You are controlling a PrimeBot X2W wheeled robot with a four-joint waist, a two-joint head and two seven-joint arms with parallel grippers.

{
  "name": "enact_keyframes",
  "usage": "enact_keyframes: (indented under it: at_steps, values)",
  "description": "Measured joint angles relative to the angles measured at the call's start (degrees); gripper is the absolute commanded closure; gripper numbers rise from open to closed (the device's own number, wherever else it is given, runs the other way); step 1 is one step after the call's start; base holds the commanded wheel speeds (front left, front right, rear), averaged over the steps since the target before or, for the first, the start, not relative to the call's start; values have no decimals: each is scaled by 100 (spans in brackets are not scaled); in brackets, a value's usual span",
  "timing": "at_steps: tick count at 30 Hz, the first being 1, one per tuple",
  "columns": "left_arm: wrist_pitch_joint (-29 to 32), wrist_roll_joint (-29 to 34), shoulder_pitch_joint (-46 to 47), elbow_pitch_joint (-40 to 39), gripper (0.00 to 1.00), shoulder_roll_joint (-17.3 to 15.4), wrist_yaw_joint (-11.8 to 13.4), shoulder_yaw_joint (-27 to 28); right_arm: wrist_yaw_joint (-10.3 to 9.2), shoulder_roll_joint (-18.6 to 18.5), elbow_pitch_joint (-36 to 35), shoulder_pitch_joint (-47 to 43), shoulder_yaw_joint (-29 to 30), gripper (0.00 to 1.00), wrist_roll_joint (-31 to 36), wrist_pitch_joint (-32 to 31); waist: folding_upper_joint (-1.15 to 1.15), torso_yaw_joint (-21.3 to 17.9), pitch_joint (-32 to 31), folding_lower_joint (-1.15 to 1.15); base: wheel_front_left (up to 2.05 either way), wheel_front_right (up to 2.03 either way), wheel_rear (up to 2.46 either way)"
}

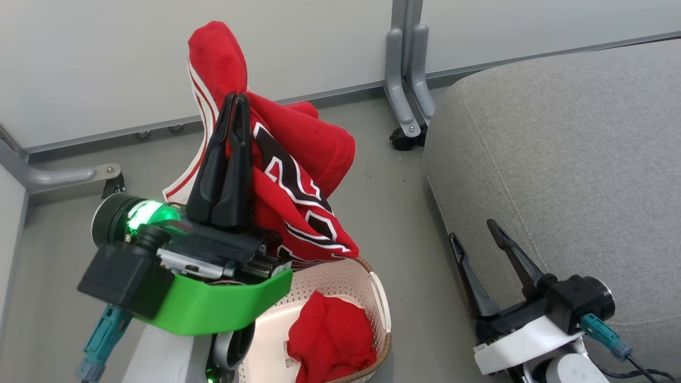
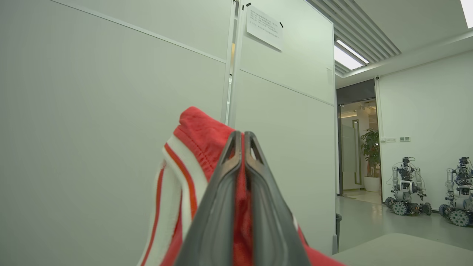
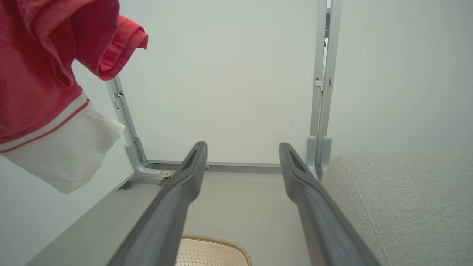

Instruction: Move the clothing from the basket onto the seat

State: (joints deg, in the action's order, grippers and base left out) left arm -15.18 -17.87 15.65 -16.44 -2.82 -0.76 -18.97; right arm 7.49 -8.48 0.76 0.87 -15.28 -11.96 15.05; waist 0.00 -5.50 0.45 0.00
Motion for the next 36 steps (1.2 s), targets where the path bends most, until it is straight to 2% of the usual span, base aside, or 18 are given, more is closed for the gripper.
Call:
enact_keyframes:
  at_steps: [6, 9, 13, 22, 28, 36]
  values:
    - [0, 2, -1, 14, 100, 0, -7, 35, 0, -131, -120, -48, -168, 0, 108, 0, 0, -10, 25, 0, 0, 0, 0]
    - [0, 3, -1, 21, 100, 0, -10, 33, 1, -265, -264, -50, -471, 0, 127, 0, 0, -11, 35, 0, 0, 0, 0]
    - [0, 22, -1, 52, 100, 0, -16, 18, 1, -237, -470, -44, -710, 0, 1, 0, 0, -14, 37, 0, 0, 0, 0]
    - [0, 29, 35, 105, 100, 0, -16, -92, 1, -460, -823, 236, -2006, 0, -101, 0, 0, 16, 56, 0, 0, 0, 0]
    - [0, -8, 122, 38, 100, 0, 24, -287, 1, -323, -756, 547, -2398, 0, -96, 0, 0, 63, 57, 0, 0, 0, 0]
    - [0, -119, 175, -2, 100, 0, 52, -599, 1, 16, -736, 697, -2377, 0, 44, 0, 0, 206, 42, 0, 0, 0, 0]
